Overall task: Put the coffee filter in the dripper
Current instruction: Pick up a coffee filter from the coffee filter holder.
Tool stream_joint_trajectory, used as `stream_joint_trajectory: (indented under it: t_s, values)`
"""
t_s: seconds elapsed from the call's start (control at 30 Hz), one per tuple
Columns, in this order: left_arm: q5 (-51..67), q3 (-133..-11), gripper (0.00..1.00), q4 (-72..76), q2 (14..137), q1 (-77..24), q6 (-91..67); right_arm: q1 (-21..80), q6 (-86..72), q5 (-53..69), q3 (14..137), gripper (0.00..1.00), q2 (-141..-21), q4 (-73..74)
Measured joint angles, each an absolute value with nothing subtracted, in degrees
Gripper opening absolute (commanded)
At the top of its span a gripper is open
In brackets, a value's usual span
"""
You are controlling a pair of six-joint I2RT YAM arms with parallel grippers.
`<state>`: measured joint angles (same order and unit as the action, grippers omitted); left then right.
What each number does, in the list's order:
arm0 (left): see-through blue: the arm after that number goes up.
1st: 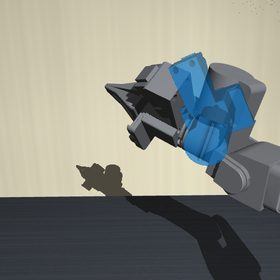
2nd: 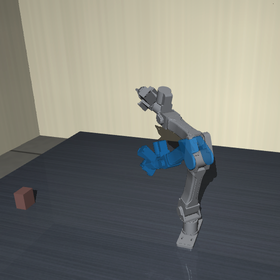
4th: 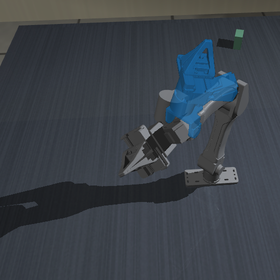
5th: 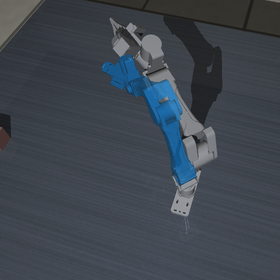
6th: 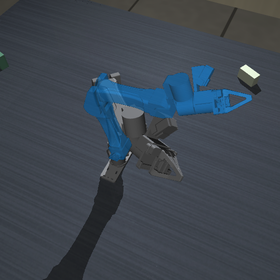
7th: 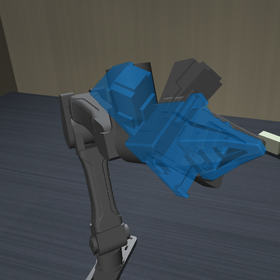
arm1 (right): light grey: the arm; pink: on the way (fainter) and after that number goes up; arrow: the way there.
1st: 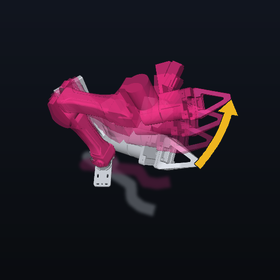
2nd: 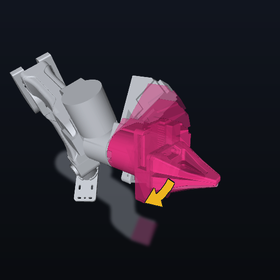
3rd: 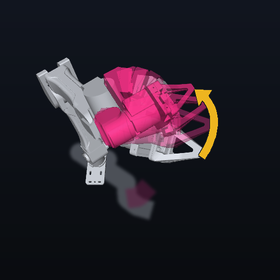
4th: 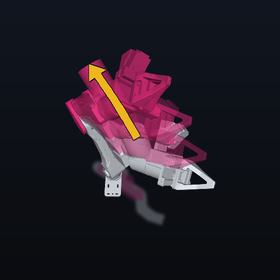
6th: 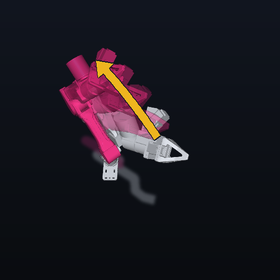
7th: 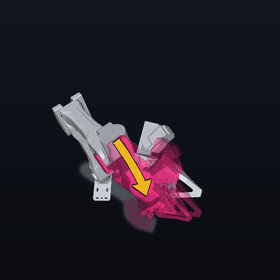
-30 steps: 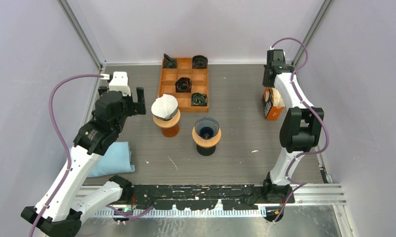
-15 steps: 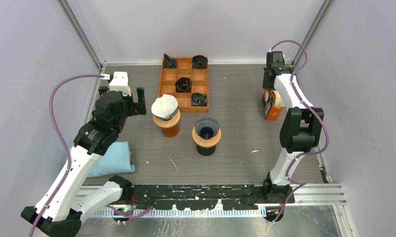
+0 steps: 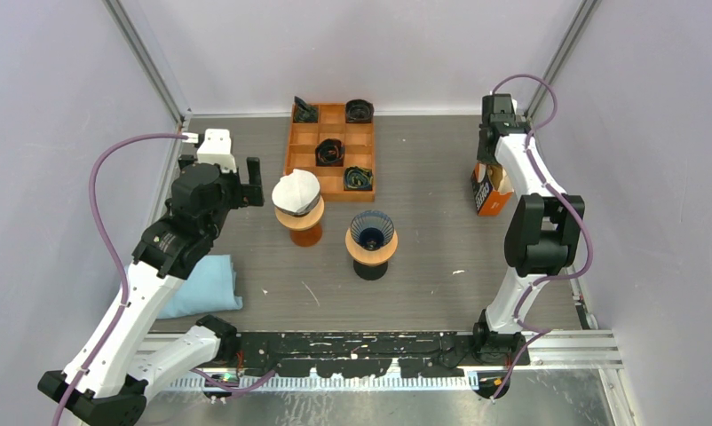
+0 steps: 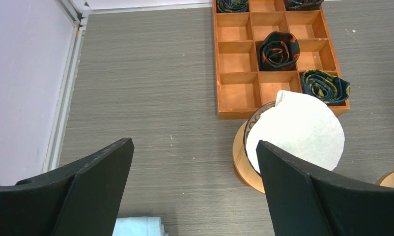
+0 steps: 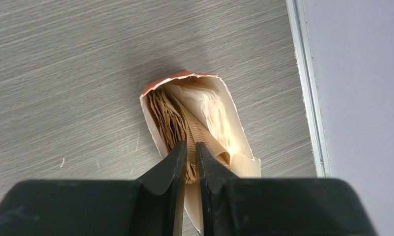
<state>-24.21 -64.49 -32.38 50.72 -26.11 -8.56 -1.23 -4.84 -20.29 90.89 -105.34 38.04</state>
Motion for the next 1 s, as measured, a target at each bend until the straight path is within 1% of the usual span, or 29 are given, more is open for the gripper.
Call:
stream_joint_trajectory:
  t_s: [0.1,0.37,0.47,1.0]
  values:
    - [-24.2,-64.4,0.99,-32.4,50.7,-26.1,-8.6,-1.4,-4.9,-20.6,90.8,0.22,-105.3,38.0]
    - [-24.2,-64.4,0.99,-32.4,50.7,-26.1,-8.5,-2.2,-4.9,-21.0,90.7,0.22,-105.3,38.2]
    - [-24.2,-64.4,0.99,-32.4,50.7,-26.1,-8.5,-2.5,-4.9,-21.0,90.6,0.26,-105.3,38.2]
    - [-23.9,-64.4,0.99,-32.4,50.7,-26.1,-8.6,-3.3,-5.7,-20.9,90.3,0.36,-105.3,38.7]
